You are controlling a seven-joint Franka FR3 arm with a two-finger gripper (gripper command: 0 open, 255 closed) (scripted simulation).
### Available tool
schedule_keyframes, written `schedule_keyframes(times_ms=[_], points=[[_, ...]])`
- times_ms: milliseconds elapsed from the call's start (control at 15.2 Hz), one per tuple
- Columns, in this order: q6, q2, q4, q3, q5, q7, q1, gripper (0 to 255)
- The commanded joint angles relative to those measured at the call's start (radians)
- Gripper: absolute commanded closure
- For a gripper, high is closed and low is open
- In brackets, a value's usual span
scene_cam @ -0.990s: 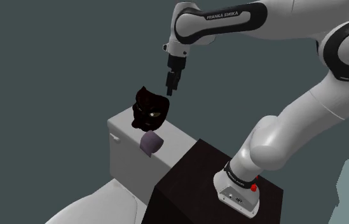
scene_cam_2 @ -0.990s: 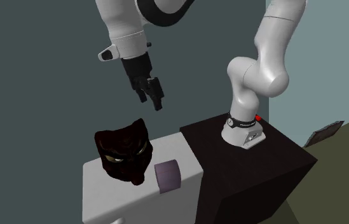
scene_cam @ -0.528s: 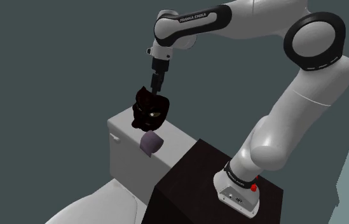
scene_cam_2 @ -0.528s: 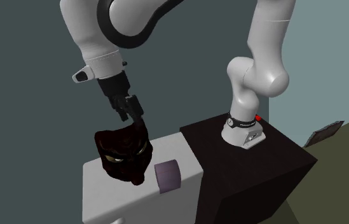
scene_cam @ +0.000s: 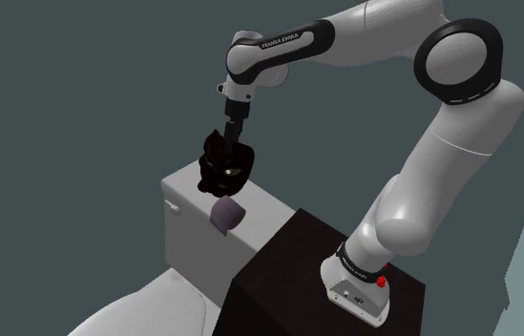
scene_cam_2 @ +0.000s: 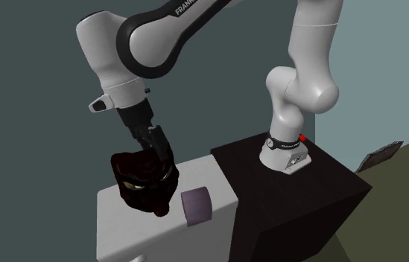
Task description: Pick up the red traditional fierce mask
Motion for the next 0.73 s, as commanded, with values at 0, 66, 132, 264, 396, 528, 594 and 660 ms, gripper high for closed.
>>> schedule_keyframes(times_ms=[0,66,132,264,396,528,594,660], points=[[0.005,0.004,-0.001,0.0,0.001,-0.002,0.0,255],[0.004,0.003,-0.001,0.0,0.001,-0.001,0.0,255],[0.004,0.003,-0.001,0.0,0.0,-0.001,0.0,255],[0.004,0.003,-0.001,0.0,0.001,-0.002,0.0,255],[0.004,0.003,-0.001,0.0,0.001,-0.001,0.0,255],[0.004,0.003,-0.001,0.0,0.0,-0.002,0.0,255],[0.004,0.002,-0.001,0.0,0.0,-0.001,0.0,255],[-0.009,-0.004,0.005,0.0,-0.001,0.001,0.0,255]])
